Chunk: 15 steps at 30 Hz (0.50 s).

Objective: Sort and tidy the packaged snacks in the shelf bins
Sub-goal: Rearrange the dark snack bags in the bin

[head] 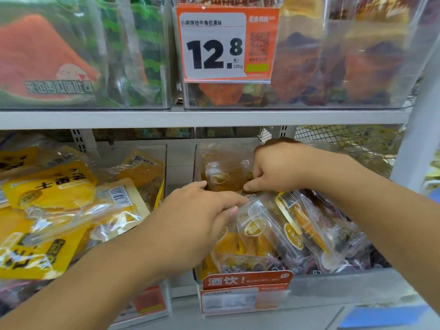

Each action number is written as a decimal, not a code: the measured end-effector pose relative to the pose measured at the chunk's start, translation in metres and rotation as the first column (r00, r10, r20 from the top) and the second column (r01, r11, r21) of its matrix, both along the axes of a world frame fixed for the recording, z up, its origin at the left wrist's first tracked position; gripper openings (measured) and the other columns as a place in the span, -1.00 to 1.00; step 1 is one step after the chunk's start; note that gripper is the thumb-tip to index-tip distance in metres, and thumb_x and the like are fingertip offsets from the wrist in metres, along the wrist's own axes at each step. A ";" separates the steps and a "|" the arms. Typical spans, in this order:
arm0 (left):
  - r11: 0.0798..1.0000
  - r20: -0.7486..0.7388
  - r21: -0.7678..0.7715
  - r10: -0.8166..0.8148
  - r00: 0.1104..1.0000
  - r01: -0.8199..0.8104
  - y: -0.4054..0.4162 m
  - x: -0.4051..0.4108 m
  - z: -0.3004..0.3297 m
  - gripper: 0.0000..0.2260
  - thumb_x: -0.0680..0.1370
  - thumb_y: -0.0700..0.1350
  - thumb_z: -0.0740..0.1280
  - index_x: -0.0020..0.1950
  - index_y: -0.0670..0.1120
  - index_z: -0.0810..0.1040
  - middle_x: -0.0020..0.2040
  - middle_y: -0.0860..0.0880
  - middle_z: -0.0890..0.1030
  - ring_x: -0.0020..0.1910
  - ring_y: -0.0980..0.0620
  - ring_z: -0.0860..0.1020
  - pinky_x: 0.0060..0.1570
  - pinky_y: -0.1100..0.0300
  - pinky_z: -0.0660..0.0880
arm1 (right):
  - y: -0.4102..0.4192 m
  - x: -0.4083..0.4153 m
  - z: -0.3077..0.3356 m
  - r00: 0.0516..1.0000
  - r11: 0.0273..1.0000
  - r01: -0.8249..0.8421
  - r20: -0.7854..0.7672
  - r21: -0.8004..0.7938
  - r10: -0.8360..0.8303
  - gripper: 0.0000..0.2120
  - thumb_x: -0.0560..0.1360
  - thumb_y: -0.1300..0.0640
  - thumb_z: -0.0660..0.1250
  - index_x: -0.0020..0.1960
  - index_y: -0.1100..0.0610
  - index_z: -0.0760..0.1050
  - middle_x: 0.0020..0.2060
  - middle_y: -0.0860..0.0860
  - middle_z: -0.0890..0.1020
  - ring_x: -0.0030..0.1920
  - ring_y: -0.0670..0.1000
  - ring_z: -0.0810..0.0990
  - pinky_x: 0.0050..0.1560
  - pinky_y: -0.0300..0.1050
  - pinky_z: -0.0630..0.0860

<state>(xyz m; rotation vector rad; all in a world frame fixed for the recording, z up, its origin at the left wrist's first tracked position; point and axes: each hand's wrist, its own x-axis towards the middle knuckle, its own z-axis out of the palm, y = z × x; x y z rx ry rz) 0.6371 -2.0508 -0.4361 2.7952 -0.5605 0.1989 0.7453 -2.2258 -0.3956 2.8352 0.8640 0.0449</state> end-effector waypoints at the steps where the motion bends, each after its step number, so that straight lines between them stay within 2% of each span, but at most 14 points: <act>1: 1.000 -0.018 -0.010 -0.009 1.000 0.008 0.001 0.000 0.002 -0.65 0.70 0.08 -0.01 0.44 0.37 0.33 -0.03 0.45 0.59 0.33 0.28 0.22 0.09 0.71 -0.26 | 0.000 0.001 -0.001 0.996 0.998 -0.054 -0.069 0.025 0.056 -0.68 0.52 -0.15 0.38 -0.28 0.05 0.56 -0.44 -0.06 0.53 -0.38 -0.07 0.50 -0.33 -0.17 0.39; 2: 1.000 -0.039 -0.016 -0.022 0.999 0.022 0.003 0.000 0.004 -0.65 0.70 0.09 0.00 0.42 0.40 0.33 0.13 0.39 0.59 0.35 0.30 0.16 0.02 0.73 -0.26 | 0.000 0.003 -0.002 0.984 0.992 -0.088 -0.150 0.087 0.100 -0.85 0.52 -0.07 0.42 -0.15 -0.02 0.60 -0.39 -0.07 0.59 -0.37 -0.13 0.53 -0.29 -0.20 0.42; 3: 0.999 -0.065 -0.019 -0.036 0.997 0.035 0.004 -0.001 0.005 -0.66 0.70 0.10 0.00 0.40 0.44 0.32 0.21 0.35 0.58 0.35 0.32 0.15 0.01 0.73 -0.25 | -0.001 0.003 -0.002 0.961 0.981 -0.107 -0.237 0.164 0.145 -0.93 0.51 0.01 0.45 -0.01 -0.10 0.60 -0.33 -0.07 0.64 -0.35 -0.17 0.55 -0.24 -0.24 0.45; 5: 0.998 -0.115 -0.035 -0.063 0.991 0.059 0.007 -0.002 0.007 -0.68 0.68 0.13 0.02 0.35 0.51 0.31 0.24 0.36 0.56 0.41 0.32 0.14 0.12 0.69 -0.16 | -0.005 0.007 -0.002 0.885 0.952 -0.125 -0.402 0.280 0.234 -0.58 0.50 0.20 0.46 0.24 -0.20 0.53 -0.28 -0.07 0.67 -0.32 -0.19 0.57 -0.18 -0.32 0.49; 7: 0.994 -0.121 -0.045 -0.101 0.987 0.096 0.010 -0.004 0.005 -0.70 0.66 0.15 0.05 0.28 0.56 0.31 0.21 0.37 0.57 0.39 0.30 0.25 0.32 0.48 0.10 | -0.007 0.011 -0.001 0.837 0.947 -0.175 -0.465 0.269 0.287 -0.42 0.50 0.33 0.40 0.36 -0.21 0.50 -0.34 -0.12 0.63 -0.33 -0.18 0.53 -0.21 -0.35 0.46; 8: 0.992 -0.105 -0.055 -0.117 0.988 0.112 0.011 -0.004 0.003 -0.71 0.66 0.15 0.07 0.27 0.56 0.31 0.15 0.34 0.61 0.30 0.31 0.36 0.30 0.35 0.27 | -0.005 0.012 0.000 0.825 0.949 -0.203 -0.480 0.241 0.298 -0.44 0.51 0.34 0.39 0.35 -0.19 0.53 -0.38 -0.17 0.59 -0.36 -0.19 0.48 -0.24 -0.35 0.44; 9: 0.990 -0.088 -0.076 -0.127 0.988 0.121 0.011 -0.004 0.002 -0.71 0.66 0.14 0.10 0.26 0.57 0.31 0.09 0.31 0.64 0.22 0.28 0.45 0.20 0.29 0.37 | -0.005 0.013 0.000 0.820 0.951 -0.216 -0.487 0.223 0.300 -0.49 0.52 0.32 0.40 0.32 -0.17 0.57 -0.41 -0.22 0.56 -0.38 -0.19 0.44 -0.27 -0.36 0.41; 11: 0.983 -0.065 -0.130 -0.142 0.988 0.132 0.012 -0.002 0.000 -0.68 0.65 0.11 0.15 0.26 0.56 0.31 0.09 0.31 0.65 0.13 0.30 0.54 0.13 0.27 0.45 | -0.003 0.011 -0.001 0.808 0.949 -0.208 -0.506 0.236 0.303 -0.64 0.55 0.24 0.40 0.24 -0.13 0.63 -0.40 -0.29 0.57 -0.37 -0.22 0.47 -0.24 -0.39 0.40; 13: 0.971 -0.039 -0.199 -0.143 0.989 0.132 0.012 -0.001 -0.002 -0.68 0.65 0.06 0.22 0.32 0.45 0.43 0.27 0.38 0.55 0.25 0.39 0.48 0.27 0.23 0.47 | -0.001 0.007 -0.007 0.822 0.938 -0.167 -0.483 0.304 0.303 -0.81 0.59 0.14 0.36 0.09 -0.08 0.70 -0.27 -0.28 0.67 -0.28 -0.26 0.56 -0.15 -0.37 0.45; 15: 0.976 -0.002 -0.195 -0.100 0.995 0.098 0.012 -0.001 -0.004 -0.71 0.63 0.08 0.25 0.32 0.35 0.52 0.48 0.37 0.31 0.44 0.40 0.27 0.44 0.19 0.33 | -0.003 0.006 -0.013 0.885 0.922 -0.175 -0.356 0.345 0.302 -0.84 0.61 0.08 0.33 0.01 -0.03 0.70 -0.18 -0.18 0.71 -0.20 -0.21 0.61 -0.09 -0.30 0.50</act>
